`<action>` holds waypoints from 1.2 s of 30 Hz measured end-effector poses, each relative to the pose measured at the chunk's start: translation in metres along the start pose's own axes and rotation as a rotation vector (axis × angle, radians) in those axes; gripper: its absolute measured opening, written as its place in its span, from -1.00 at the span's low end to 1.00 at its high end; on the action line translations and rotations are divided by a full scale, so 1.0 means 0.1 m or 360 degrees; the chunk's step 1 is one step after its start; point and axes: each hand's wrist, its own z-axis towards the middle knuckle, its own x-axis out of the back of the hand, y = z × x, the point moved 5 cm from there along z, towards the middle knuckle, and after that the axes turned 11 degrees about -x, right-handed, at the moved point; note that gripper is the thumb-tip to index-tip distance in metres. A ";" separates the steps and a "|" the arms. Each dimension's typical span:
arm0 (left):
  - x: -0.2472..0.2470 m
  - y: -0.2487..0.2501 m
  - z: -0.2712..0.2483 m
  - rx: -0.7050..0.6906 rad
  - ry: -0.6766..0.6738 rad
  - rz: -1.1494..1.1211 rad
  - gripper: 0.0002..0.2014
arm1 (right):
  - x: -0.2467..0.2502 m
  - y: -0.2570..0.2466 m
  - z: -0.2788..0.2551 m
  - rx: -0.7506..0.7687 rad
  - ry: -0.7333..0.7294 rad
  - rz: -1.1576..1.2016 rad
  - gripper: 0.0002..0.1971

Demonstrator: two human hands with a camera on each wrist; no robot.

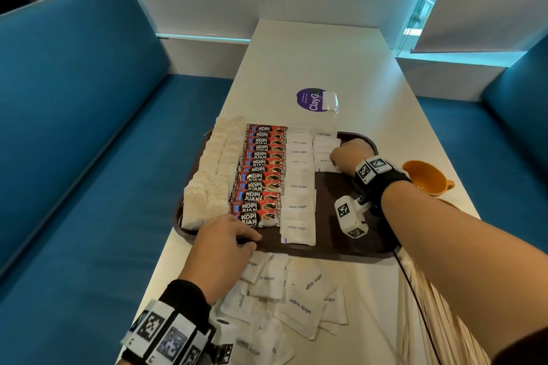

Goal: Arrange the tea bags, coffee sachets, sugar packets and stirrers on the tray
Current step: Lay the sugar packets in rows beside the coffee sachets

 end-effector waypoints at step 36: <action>-0.23 0.08 -1.56 -0.0357 -0.0714 0.0297 -0.41 | -0.58 1.30 -3.01 0.0725 -0.0309 -0.0461 -0.70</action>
